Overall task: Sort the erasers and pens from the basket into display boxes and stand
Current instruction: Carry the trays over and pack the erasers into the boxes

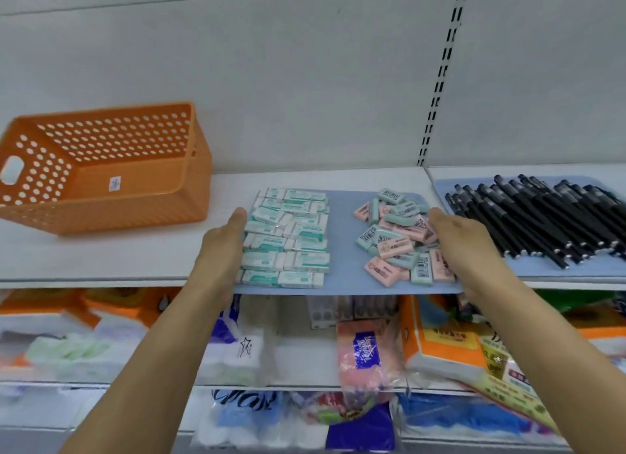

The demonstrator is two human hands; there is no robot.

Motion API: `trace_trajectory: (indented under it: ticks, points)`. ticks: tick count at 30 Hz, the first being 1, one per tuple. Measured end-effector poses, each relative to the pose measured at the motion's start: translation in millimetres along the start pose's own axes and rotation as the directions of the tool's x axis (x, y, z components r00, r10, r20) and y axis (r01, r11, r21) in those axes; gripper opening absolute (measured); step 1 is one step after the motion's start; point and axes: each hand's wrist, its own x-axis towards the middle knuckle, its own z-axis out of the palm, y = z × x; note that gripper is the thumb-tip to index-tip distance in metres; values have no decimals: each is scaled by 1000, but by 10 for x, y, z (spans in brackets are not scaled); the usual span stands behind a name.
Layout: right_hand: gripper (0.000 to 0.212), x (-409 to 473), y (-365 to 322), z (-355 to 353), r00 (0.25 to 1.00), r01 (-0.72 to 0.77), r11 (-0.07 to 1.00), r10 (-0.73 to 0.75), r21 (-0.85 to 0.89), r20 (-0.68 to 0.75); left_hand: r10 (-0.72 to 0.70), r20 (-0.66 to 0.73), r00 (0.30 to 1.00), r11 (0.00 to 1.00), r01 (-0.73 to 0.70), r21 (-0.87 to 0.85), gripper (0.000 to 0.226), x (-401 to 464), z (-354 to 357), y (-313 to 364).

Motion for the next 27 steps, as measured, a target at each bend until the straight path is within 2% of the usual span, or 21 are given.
trace_trajectory:
  ticks: [5, 10, 16, 20, 27]
  points:
    - [27, -127, 42, -25, 995, 94, 995, -94, -36, -23, -3, -35, 999, 1000, 2, -30, 35, -97, -25, -54]
    - [26, -340, 164, -56, 993, 105, 994, -107, -34, -48, 2, -13, 1000, 998, -3, -63, 30, -257, -110, -169]
    - [30, -763, 402, -107, 987, 104, 994, -105, -11, -125, 13, 93, 996, 997, -6, -80, 30, -553, -250, -246]
    - [20, -1142, 506, -128, 973, 122, 992, -113, 32, -201, 23, 156, 988, 997, -13, -71, 31, -729, -339, -343]
    - [19, -1785, 714, -201, 944, 127, 989, -96, 80, -316, 65, 228, 972, 996, -48, -77, 28, -973, -475, -563]
